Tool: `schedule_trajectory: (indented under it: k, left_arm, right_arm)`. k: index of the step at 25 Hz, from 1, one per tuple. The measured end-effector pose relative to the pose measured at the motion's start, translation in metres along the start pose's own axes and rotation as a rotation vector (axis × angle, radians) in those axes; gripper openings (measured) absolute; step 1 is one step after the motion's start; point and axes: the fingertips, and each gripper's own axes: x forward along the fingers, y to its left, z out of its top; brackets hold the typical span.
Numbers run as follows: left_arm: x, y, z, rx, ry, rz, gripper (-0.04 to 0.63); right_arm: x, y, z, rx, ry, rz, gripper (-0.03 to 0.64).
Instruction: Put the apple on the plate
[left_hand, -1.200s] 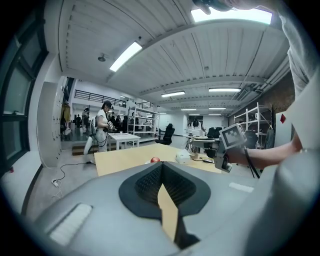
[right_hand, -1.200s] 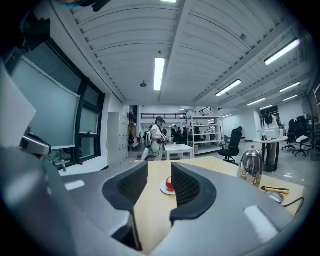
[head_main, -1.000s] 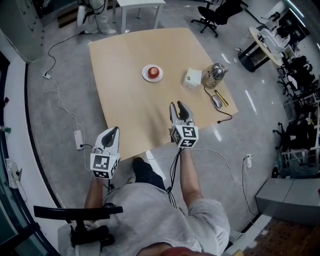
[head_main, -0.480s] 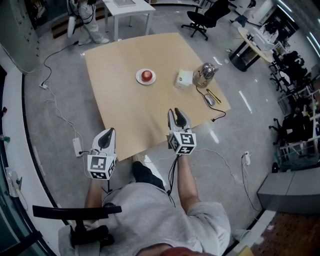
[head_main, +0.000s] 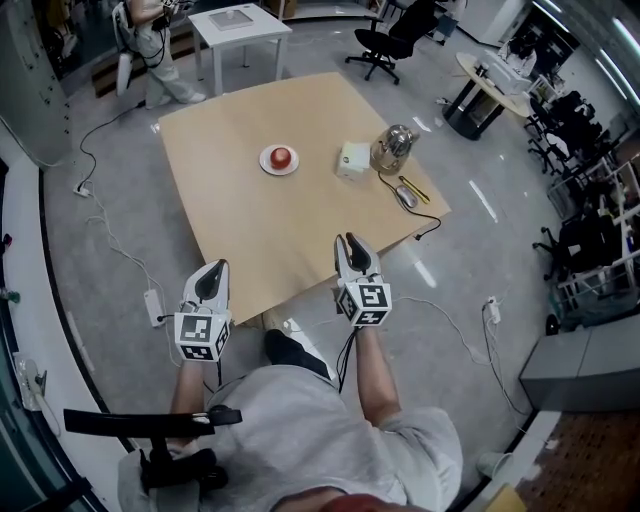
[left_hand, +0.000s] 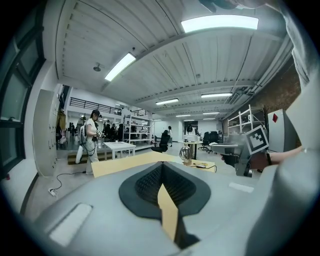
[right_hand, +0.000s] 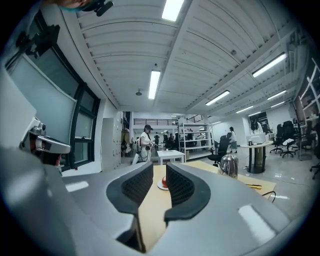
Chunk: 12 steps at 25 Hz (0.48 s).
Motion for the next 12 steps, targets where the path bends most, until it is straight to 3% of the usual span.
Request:
schedule_trajectory:
  k: [12]
  left_arm:
    - [-0.002,-0.012,0.0,0.013,-0.008,-0.033,0.02]
  right_arm:
    - [-0.036,0.019,-0.014,0.031,0.014,0.009,0.054]
